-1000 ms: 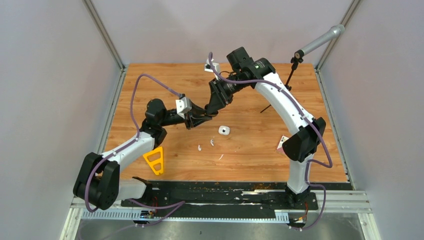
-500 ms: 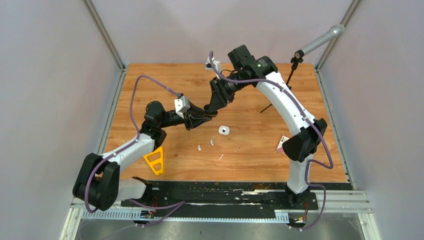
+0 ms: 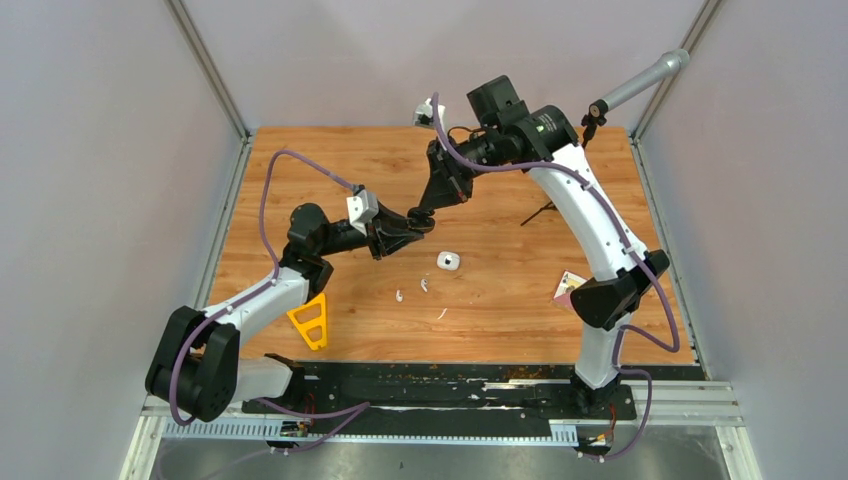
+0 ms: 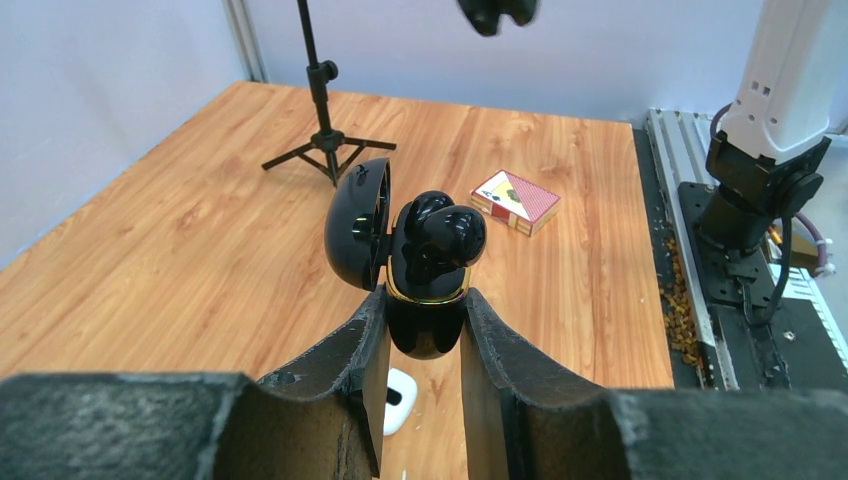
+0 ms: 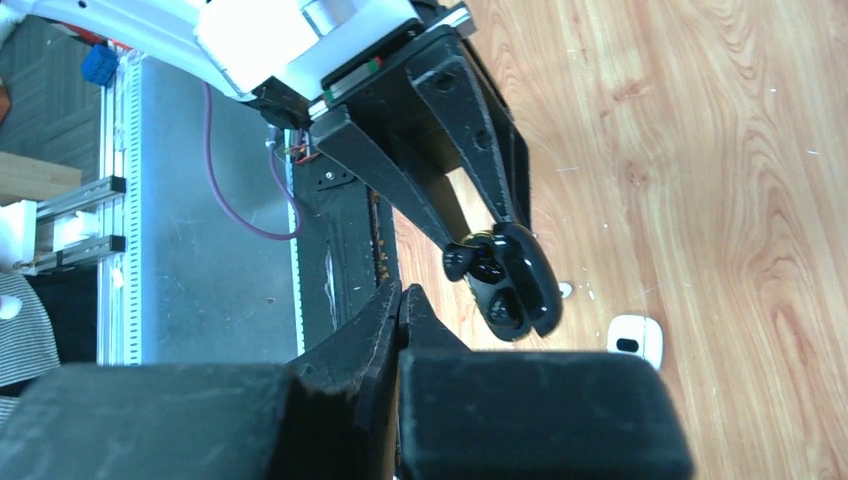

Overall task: Insert the wireless bluetooth earbuds into the charging case
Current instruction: Insert the left earbud into the left side groove of the charging case.

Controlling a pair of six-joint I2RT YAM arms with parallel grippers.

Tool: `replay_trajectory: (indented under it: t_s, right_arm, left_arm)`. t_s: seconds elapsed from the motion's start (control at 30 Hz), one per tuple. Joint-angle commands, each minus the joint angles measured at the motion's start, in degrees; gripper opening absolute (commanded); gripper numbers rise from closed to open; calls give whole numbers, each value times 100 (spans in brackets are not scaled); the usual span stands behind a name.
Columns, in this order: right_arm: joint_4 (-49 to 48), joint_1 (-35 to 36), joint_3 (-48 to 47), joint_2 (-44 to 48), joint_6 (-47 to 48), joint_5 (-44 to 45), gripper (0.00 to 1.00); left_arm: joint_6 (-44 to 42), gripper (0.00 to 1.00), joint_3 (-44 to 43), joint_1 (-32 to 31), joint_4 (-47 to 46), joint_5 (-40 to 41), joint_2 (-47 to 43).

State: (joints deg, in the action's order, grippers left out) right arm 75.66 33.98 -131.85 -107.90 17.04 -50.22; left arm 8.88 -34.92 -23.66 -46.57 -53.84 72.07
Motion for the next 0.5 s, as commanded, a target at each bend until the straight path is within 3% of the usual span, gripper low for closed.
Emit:
replay_trajectory:
  t_s: [0.0,0.47]
  right_arm:
    - [-14,196,-110,46,100,-316,0]
    - [-73,278,87,-174,83,-147,0]
  left_arm:
    - [81,0,-74,-33,-257,61,-123]
    - [471,0,-202,-33,-337,231,-136]
